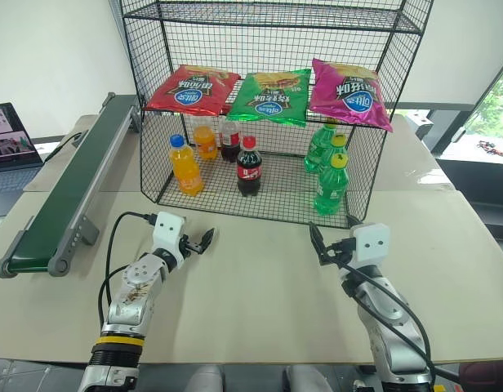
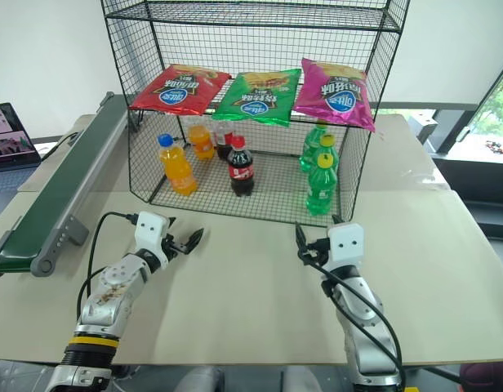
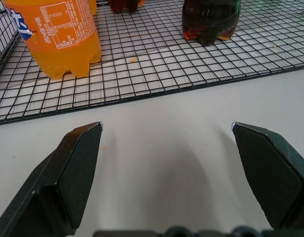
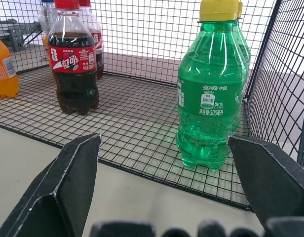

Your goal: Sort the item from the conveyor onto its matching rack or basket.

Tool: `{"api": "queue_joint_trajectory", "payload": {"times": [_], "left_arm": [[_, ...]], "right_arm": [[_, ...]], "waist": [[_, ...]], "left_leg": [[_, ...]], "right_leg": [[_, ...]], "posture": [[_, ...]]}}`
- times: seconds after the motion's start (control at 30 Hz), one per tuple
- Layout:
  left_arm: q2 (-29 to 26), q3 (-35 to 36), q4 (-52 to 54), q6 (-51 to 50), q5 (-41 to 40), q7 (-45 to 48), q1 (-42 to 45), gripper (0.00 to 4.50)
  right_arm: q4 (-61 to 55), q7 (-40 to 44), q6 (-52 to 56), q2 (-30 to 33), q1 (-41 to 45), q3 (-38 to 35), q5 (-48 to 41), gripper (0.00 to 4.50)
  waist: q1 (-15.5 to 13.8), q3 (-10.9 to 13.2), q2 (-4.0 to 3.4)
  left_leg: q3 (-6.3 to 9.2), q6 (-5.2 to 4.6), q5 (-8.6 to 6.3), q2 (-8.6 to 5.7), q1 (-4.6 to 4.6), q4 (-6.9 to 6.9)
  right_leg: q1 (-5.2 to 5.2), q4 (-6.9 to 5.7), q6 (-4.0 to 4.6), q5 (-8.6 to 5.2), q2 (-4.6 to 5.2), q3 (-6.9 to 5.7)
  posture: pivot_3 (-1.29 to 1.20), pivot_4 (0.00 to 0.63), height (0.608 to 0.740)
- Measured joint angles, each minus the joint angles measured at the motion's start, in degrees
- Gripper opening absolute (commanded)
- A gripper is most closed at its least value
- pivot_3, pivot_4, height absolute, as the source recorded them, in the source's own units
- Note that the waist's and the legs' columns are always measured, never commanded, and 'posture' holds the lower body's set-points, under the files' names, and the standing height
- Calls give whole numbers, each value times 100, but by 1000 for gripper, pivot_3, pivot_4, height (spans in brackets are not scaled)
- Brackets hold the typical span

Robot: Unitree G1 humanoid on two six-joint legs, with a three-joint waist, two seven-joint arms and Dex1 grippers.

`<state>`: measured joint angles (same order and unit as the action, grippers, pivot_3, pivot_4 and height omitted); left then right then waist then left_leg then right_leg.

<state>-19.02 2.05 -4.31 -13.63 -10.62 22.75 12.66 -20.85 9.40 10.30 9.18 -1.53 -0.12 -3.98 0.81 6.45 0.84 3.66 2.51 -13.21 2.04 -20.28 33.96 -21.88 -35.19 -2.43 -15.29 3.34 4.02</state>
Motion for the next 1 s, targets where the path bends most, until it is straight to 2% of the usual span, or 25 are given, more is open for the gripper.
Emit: {"api": "queue_joint_trajectory", "payload": {"times": [0.33,1.0], "left_arm": [[-19,-36,187,60,173,4,-256,4472],[46,-26,105,98,150,56,-19,4472]], "right_arm": [[-190,160,0,73,-275,-19,-10,4500],[-160,164,1,49,25,-31,38,4500]], "waist": [[-2,-2,-2],[-1,-2,-3]], "left_leg": [[0,-4,-2,0,5,4],[0,-6,-4,0,7,12]], "right_leg": [[8,-2,-1,-1,0,-1],[17,0,-1,-1,0,-2]], "posture": [[0,150,738],[0,150,738]]}}
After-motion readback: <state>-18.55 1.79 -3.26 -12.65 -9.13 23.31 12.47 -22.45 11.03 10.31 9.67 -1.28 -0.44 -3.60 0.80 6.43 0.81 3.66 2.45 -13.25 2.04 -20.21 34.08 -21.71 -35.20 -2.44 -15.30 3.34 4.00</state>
